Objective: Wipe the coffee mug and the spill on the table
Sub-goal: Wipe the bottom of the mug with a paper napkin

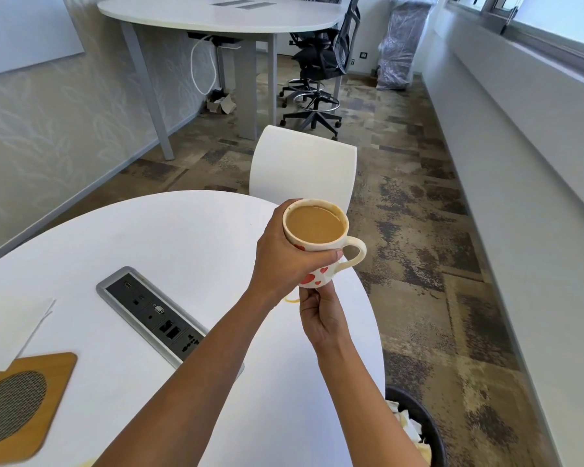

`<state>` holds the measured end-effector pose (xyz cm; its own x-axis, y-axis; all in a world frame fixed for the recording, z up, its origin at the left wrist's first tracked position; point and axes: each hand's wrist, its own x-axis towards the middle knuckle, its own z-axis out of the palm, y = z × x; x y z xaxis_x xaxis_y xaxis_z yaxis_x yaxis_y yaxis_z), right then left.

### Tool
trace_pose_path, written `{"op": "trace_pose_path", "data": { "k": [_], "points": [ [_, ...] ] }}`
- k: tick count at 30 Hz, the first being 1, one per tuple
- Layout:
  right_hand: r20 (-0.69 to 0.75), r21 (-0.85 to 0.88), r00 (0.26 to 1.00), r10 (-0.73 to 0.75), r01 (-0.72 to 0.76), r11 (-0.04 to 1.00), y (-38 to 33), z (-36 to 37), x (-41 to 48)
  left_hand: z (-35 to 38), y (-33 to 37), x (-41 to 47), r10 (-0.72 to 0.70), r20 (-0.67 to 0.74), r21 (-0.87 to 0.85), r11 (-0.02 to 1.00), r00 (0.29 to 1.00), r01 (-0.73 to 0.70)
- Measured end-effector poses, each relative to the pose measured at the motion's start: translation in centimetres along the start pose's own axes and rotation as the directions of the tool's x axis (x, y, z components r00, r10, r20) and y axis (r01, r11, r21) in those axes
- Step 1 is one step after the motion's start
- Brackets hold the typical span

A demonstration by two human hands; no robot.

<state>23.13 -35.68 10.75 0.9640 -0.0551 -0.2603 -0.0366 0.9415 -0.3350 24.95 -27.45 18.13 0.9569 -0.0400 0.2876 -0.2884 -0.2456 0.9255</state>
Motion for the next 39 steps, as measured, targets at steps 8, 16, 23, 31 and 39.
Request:
{"op": "trace_pose_path", "data": {
  "k": [8,16,23,31,39],
  "points": [
    [0.021,-0.057,0.999,-0.034,0.035,0.998,0.1,-1.4,-1.2,-0.5,0.0,0.4,-0.011,-0.012,0.011,1.0,1.0,0.011],
    [-0.021,-0.112,0.998,-0.058,0.056,0.992,0.4,-0.7,-0.1,-0.7,0.3,0.1,0.014,-0.032,0.014,1.0,0.999,-0.014],
    [-0.057,-0.089,0.998,-0.037,0.032,0.996,0.9,0.8,1.3,-0.2,0.5,-0.2,0.056,-0.01,0.034,0.998,0.998,-0.056],
    [-0.056,-0.125,0.998,0.005,-0.012,0.992,1.5,0.6,1.2,0.0,0.0,-0.3,0.053,-0.015,0.063,0.997,0.998,-0.052],
    [-0.002,-0.241,0.992,0.128,-0.125,0.962,1.3,0.2,-0.1,-0.3,-0.5,-0.2,0.038,-0.024,0.08,0.996,0.999,-0.036]
  ]
}}
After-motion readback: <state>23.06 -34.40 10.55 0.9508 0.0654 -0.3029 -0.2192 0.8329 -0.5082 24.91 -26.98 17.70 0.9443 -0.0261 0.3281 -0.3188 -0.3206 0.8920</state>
